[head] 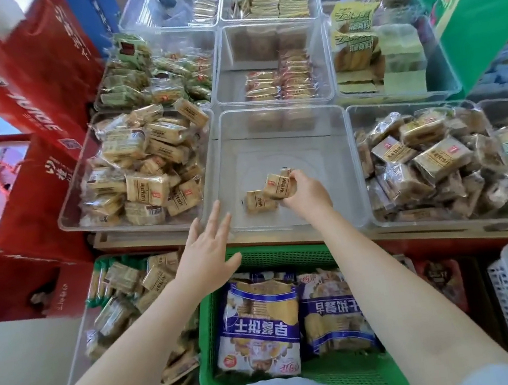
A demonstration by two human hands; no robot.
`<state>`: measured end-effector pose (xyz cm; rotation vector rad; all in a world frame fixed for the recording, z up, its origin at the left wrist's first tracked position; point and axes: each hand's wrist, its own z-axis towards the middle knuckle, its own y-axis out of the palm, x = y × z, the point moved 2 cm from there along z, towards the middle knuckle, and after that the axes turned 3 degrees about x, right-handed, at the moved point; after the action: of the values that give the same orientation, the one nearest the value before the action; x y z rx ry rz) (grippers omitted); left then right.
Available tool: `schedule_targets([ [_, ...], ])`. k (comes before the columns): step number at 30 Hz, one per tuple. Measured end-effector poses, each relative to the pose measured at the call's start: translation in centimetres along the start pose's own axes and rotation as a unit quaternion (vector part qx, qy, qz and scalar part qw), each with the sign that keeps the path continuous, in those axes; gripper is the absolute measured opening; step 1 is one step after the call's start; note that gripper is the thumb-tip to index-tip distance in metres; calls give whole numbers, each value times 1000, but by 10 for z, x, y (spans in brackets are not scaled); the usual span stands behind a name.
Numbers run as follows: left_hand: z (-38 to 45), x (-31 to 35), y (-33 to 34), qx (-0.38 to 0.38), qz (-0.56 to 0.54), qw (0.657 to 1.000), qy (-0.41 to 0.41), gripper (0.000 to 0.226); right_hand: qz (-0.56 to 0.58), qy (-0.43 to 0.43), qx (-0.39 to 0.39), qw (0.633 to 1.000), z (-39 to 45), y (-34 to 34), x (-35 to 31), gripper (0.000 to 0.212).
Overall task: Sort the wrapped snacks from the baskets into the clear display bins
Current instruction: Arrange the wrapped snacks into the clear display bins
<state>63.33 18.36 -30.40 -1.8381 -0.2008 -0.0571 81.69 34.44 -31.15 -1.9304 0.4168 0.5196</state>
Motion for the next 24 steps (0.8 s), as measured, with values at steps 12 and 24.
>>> schedule_targets([
  [12, -3, -4, -4, 22, -24, 999, 29, 83, 45, -40, 65, 996, -32, 9, -29, 35],
  [24, -84, -134, 73, -31, -84, 988, -126, 67, 98, -79, -45, 991, -160, 143, -66, 19],
])
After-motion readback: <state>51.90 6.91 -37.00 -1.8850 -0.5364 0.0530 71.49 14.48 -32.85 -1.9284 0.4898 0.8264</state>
